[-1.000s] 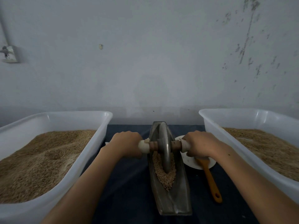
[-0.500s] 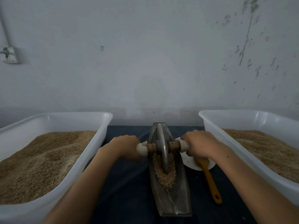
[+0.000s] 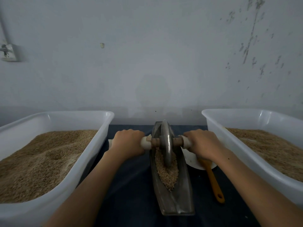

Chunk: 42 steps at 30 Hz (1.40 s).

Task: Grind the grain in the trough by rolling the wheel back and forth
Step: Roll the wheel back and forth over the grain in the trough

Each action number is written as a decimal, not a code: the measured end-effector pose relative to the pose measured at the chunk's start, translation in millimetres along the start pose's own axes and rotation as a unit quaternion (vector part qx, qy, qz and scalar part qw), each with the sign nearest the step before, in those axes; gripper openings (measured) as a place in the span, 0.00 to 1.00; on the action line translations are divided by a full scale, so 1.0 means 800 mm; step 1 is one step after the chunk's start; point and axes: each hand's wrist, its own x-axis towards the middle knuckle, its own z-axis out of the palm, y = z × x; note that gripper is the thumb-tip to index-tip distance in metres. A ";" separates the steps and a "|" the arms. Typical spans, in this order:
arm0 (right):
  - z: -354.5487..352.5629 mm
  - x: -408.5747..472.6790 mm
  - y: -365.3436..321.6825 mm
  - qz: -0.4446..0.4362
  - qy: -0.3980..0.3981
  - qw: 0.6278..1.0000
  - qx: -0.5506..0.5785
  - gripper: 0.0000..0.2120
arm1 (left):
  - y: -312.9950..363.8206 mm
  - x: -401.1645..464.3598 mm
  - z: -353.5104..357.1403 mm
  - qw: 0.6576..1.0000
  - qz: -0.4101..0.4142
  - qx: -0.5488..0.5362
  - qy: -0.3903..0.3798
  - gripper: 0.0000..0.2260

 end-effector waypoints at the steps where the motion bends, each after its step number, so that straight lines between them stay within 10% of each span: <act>1: 0.001 0.000 0.000 0.000 0.005 1.000 0.000 0.03 | 0.000 0.000 0.001 1.000 -0.002 -0.001 0.001 0.09; 13: -0.029 0.002 -0.003 0.015 -0.205 0.979 0.005 0.10 | -0.003 0.006 -0.009 0.984 -0.016 -0.045 -0.170 0.17; 23: -0.004 -0.001 -0.010 -0.004 0.039 0.999 -0.037 0.05 | -0.008 0.004 0.018 1.000 -0.018 -0.022 -0.004 0.10; 34: -0.023 0.001 -0.001 0.048 -0.200 0.978 0.028 0.13 | 0.004 0.009 -0.012 0.992 -0.020 0.007 -0.127 0.16; 42: -0.001 -0.001 -0.006 0.018 0.005 1.000 0.010 0.08 | 0.004 0.004 -0.005 0.996 -0.034 -0.013 -0.082 0.11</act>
